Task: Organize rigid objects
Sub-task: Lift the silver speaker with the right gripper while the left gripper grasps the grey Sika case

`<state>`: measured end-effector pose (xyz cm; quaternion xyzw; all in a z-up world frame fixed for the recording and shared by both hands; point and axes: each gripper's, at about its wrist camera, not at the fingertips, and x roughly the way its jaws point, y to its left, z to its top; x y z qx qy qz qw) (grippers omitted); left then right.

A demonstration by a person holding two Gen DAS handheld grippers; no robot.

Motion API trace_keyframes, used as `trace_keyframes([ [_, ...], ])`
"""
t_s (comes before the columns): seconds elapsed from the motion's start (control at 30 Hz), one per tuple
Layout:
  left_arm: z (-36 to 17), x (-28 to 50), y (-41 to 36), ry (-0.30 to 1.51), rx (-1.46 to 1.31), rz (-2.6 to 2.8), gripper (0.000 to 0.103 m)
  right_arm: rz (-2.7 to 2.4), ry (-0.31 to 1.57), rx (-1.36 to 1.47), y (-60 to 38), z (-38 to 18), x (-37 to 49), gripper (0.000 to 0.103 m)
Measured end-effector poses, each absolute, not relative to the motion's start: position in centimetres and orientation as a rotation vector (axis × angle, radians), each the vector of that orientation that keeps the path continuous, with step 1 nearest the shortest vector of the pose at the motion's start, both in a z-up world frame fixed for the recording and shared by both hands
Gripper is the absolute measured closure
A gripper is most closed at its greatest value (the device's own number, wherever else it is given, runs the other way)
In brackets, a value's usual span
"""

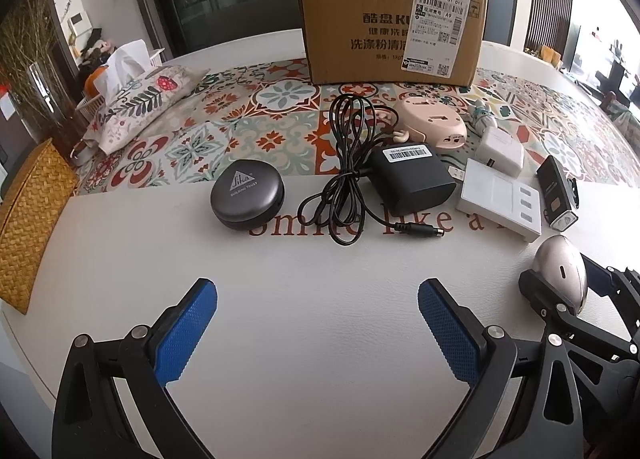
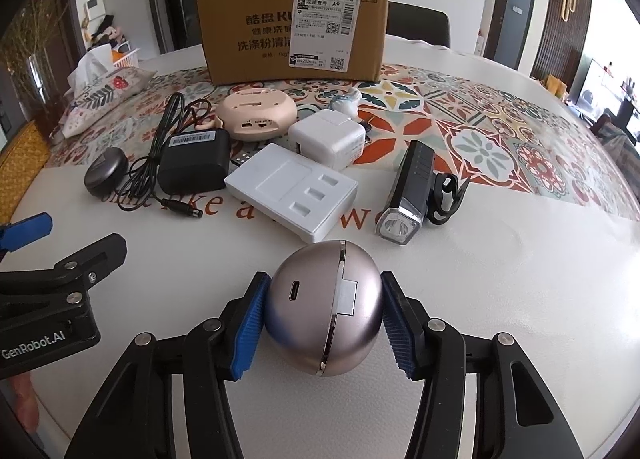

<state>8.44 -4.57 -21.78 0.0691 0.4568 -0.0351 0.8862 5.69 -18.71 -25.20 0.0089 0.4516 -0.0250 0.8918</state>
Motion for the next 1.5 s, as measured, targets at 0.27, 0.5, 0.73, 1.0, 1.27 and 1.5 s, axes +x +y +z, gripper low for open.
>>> trace_keyframes([
  [0.27, -21.2, 8.8, -4.1, 0.944, 0.131, -0.074, 0.001, -0.017, 0.950, -0.008, -18.0, -24.1, 6.0, 0.049],
  [0.5, -19.8, 10.0, -2.1, 0.893, 0.117, -0.029, 0.001, 0.031, 0.896, -0.036, -15.9, -21.8, 7.0, 0.049],
  [0.73, -19.4, 12.4, 0.0, 0.868, 0.108, 0.006, 0.009, 0.067, 0.834, -0.069, -13.4, -20.2, 9.3, 0.049],
  [1.0, -20.9, 14.9, 0.8, 0.879, 0.118, 0.000, 0.020, 0.105, 0.810, -0.076, -11.5, -20.5, 11.7, 0.049],
  [1.27, -22.5, 16.1, -0.2, 0.884, 0.145, -0.025, 0.029, 0.092, 0.814, -0.104, -11.4, -21.0, 12.5, 0.048],
  [1.5, -23.5, 16.7, -0.2, 0.914, 0.118, -0.024, 0.041, 0.088, 0.835, -0.106, -11.5, -21.5, 13.0, 0.048],
])
